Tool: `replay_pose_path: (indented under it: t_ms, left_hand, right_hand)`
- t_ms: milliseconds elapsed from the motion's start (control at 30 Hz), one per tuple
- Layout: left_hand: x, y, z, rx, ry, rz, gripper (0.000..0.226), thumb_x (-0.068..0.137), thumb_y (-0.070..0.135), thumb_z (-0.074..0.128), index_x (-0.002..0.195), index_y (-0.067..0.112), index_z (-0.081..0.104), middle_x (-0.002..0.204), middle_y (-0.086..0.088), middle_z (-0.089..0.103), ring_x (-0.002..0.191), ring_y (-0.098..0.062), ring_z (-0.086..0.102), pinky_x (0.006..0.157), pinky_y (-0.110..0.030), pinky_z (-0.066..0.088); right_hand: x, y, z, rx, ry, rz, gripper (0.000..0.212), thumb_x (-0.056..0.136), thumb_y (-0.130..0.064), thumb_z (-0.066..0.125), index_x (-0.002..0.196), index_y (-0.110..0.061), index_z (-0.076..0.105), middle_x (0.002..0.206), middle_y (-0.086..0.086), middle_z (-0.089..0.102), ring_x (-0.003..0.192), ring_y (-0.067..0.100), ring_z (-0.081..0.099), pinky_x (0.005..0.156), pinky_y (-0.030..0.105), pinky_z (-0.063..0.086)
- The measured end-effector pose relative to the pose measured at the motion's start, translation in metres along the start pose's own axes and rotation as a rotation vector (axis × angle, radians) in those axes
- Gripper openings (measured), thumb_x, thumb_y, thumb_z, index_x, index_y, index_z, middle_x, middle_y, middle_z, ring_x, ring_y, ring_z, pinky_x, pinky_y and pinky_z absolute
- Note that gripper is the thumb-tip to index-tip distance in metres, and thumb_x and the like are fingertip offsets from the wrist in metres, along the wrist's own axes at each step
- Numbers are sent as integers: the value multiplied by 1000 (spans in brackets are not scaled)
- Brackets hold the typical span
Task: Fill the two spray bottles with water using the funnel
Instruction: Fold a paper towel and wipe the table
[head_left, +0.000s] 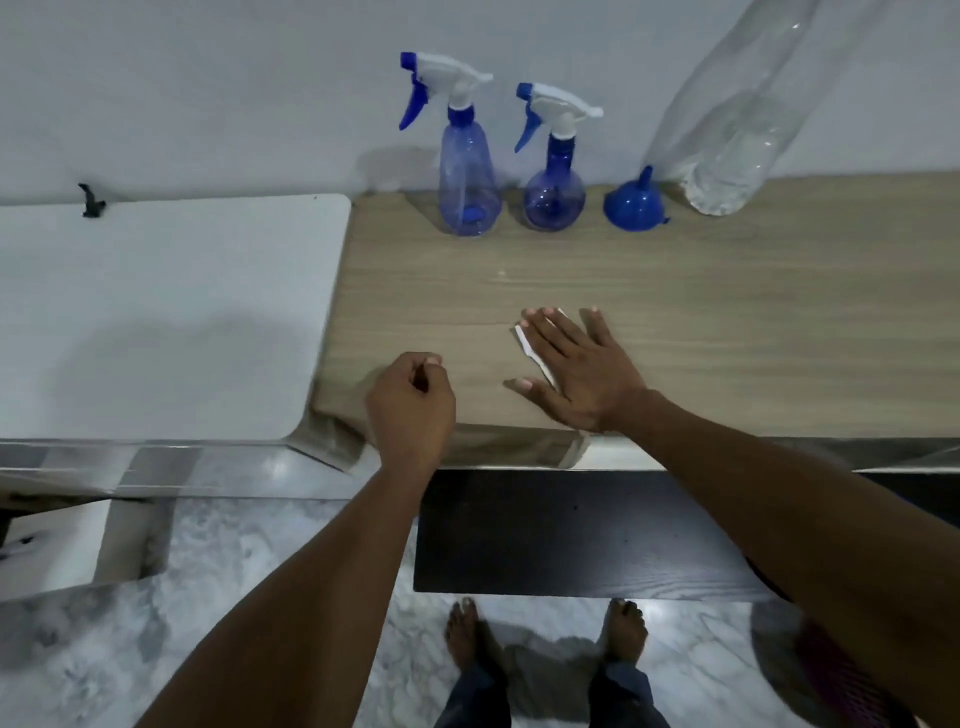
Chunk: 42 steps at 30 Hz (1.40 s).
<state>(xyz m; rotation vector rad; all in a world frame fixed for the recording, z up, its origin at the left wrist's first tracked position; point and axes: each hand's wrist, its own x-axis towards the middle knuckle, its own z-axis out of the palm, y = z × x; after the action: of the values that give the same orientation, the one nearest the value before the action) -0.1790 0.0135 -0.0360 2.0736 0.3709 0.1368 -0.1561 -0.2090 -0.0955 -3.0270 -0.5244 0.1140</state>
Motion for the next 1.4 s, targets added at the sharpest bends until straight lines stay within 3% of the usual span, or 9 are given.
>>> replay_pose_path:
  t_ms: [133,267,533,667,867,1000,1167,1400]
  left_hand:
    - [-34,35,59,17,-36,64,18,93,18,56,86,16,73,72,4,70,70,-10,65,62,-5,40]
    - [-68,65,120,22,-79,90,19,90,22,57,88,18,75,73,2,71,71,-16,67,69,-24,51]
    - [-111,106,185,59,-143,120,19,90,21,56,88,18,74,67,2,70,65,-16,64,67,-26,50]
    - [-116,106,189,67,-157,107,19,90,21,55,88,18,74,68,2,70,65,-16,65,68,-28,52]
    - [-122,97,180,84,-159,77,19,89,19,55,89,20,74,66,6,69,64,-12,64,65,-22,47]
    - [-119,88,161,113,-166,83,18,91,21,57,90,19,75,62,8,63,61,-9,59,63,-20,40]
    - [-102,63,121,124,-176,108,18,91,22,58,88,19,75,71,6,71,70,-11,65,59,-12,37]
    - [-55,5,24,97,-130,133,19,93,19,57,86,15,74,71,5,69,67,-8,62,63,-19,44]
  right_hand:
    - [-58,82,-5,-6,6,123,80,97,-70,15,159,-20,16,167,1,16,154,19,14,119,59,14]
    - [-112,150,-10,2,4,191,81,97,-70,10,160,-19,15,168,1,12,155,19,11,120,59,11]
    - [-166,222,-11,41,20,272,82,96,-73,8,160,-22,10,168,-2,6,155,16,3,121,59,2]
    - [-183,236,-11,105,30,490,85,93,-76,2,160,-24,2,168,-4,-3,155,15,-4,121,58,-7]
    - [-183,210,-3,189,129,928,85,94,-69,3,159,-14,6,168,7,4,155,24,-3,120,61,-7]
    - [-170,179,3,220,137,1122,91,93,-70,0,159,-8,4,168,13,2,155,25,-7,120,61,-6]
    - [-135,110,9,235,153,1174,94,93,-72,2,159,-5,3,167,15,1,155,26,-7,120,58,-10]
    - [-51,-6,12,218,166,1103,96,93,-72,4,158,-3,9,166,18,7,155,30,-1,121,59,-6]
